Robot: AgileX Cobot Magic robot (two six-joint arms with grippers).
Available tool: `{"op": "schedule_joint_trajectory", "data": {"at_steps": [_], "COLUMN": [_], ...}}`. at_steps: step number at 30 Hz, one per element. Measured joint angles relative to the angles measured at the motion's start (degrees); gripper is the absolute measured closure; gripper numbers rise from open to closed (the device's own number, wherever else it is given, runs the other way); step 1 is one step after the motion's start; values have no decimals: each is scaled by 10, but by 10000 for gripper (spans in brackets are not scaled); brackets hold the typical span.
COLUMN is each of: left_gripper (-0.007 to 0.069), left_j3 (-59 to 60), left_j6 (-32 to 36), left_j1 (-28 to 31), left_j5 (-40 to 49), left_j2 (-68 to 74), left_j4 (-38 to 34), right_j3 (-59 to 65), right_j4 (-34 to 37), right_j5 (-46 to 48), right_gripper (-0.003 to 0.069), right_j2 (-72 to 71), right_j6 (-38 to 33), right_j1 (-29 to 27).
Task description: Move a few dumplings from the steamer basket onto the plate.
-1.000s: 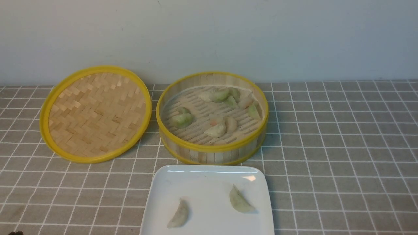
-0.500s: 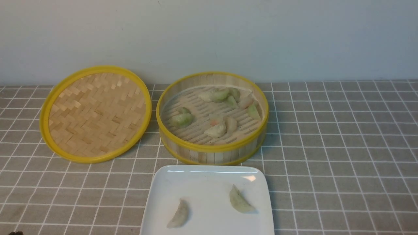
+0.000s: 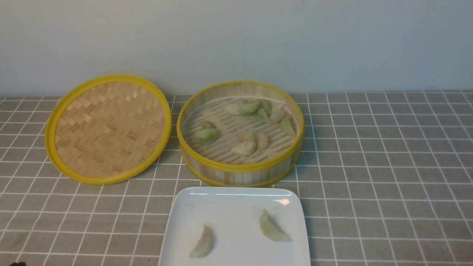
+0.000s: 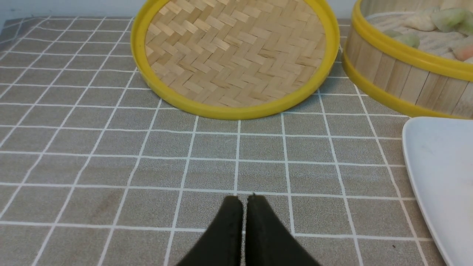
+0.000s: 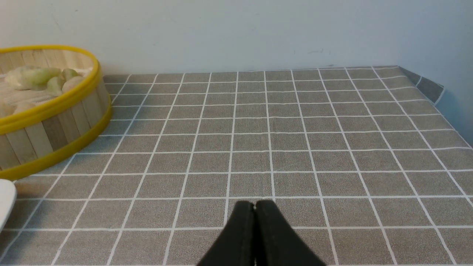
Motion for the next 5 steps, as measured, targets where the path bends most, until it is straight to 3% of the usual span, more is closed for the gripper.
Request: {"op": "schedule_joint_trajectory", "data": {"at_steps": [5], "left_gripper": [629], "left_j3": [0], "left_j6": [0], "left_j1": [0], "left_j5": [0], "left_j2": [0], "left_j4": [0], "right_j3": [0], "right_j4": [0], "right_j5": [0], "right_gripper": [673], "right_j2": [0], "right_j6": [0], "right_j1": [0]}}
